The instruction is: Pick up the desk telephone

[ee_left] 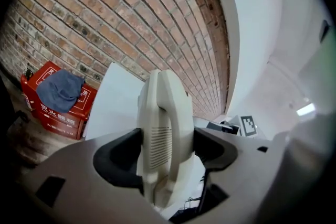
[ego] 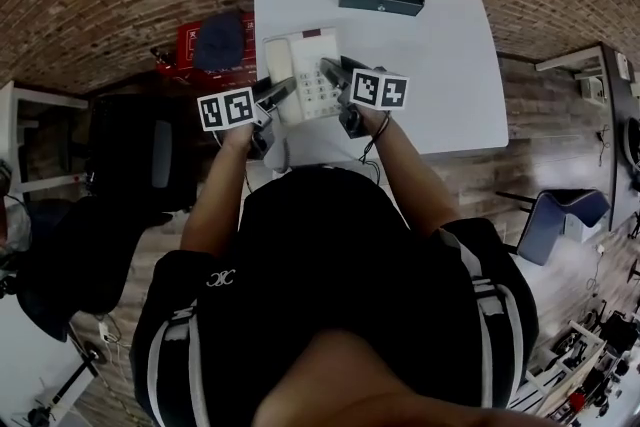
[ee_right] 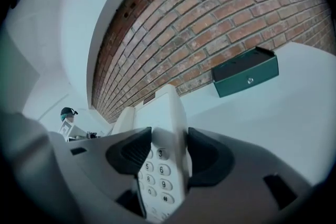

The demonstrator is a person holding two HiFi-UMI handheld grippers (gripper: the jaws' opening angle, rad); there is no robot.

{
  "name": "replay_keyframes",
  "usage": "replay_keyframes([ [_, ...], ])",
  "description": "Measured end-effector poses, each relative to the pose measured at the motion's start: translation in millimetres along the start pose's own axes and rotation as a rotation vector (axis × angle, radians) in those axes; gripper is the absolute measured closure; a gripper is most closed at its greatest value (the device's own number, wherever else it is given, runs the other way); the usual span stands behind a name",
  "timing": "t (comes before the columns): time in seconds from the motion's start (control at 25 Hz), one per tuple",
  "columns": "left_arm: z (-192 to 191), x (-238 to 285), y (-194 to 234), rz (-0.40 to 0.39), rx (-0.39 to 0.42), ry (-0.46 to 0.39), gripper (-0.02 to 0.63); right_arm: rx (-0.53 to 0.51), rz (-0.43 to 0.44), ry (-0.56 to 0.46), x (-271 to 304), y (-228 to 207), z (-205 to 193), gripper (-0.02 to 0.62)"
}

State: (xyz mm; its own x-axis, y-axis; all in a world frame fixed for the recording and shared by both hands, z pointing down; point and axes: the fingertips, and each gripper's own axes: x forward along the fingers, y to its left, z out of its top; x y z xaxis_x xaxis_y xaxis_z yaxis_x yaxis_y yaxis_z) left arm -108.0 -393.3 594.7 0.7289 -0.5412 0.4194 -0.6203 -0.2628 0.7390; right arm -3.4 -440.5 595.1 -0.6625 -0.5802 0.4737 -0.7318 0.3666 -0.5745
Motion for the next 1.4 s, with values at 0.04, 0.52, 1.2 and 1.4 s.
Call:
replay_keyframes([
  [0.04, 6.4, -2.9, -5.5, -0.004, 0.007, -0.014, 0.288, -0.01, 0.0, -0.014, -3.0, 5.1, 7.9, 0.388],
  [0.52, 82.2, -37.0, -92.1, -0.046, 0.199, -0.163, 0.29, -0.092, 0.037, -0.224, -57.2, 64.8, 99.4, 0.388],
  [1.2, 133.5, -81.0, -203.3, -0.13, 0.437, -0.361, 0.291, -0.246, 0.027, -0.496, -149.4, 129.3, 178.2, 0.39],
  [1.4, 135.4, -90.2, -215.4, -0.139, 0.474, -0.369, 0.293, -0.246, 0.027, -0.524, -161.7, 139.3, 181.1, 0.39],
])
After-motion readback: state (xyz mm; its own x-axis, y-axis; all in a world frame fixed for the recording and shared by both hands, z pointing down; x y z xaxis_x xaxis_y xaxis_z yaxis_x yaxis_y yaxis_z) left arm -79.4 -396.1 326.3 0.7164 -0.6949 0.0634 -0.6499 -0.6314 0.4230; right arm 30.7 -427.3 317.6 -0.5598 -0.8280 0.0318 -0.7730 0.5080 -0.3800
